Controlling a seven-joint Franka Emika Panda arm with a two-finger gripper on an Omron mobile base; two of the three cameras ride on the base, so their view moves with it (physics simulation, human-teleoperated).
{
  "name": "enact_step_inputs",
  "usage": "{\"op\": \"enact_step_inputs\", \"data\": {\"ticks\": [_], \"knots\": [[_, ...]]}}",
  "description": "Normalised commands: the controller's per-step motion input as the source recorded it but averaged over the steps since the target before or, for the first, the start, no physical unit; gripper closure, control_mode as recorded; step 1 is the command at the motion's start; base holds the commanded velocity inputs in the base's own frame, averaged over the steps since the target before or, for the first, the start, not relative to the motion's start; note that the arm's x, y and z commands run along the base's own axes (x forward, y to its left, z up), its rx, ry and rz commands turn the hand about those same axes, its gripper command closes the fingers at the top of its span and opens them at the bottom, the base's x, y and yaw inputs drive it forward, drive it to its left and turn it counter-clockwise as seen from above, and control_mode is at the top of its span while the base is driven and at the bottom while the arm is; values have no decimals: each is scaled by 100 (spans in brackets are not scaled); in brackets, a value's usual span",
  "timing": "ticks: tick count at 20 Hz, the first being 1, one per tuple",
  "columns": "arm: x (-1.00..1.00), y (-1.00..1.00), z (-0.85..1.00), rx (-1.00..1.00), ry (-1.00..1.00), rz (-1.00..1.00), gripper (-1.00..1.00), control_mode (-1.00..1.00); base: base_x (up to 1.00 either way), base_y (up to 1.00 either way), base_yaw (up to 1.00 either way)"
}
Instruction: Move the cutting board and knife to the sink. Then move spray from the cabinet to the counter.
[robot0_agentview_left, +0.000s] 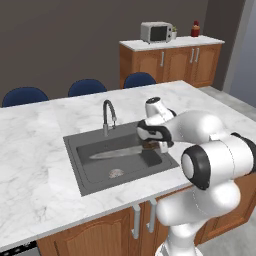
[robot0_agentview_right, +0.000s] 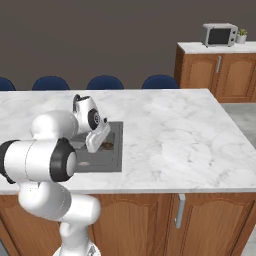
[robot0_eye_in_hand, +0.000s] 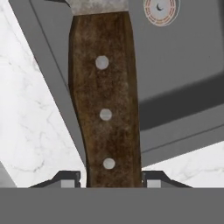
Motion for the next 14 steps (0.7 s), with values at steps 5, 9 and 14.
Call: {"op": "enact_step_inputs", "data": {"ticks": [5,9,14], "knots": [[0,0,-24,-18,13,1,100,-100,0,0,0],[0,-3,-23,-12,6,0,100,-100,0,0,0],[0,0,0,-1,3,0,100,-100,0,0,0]]}}
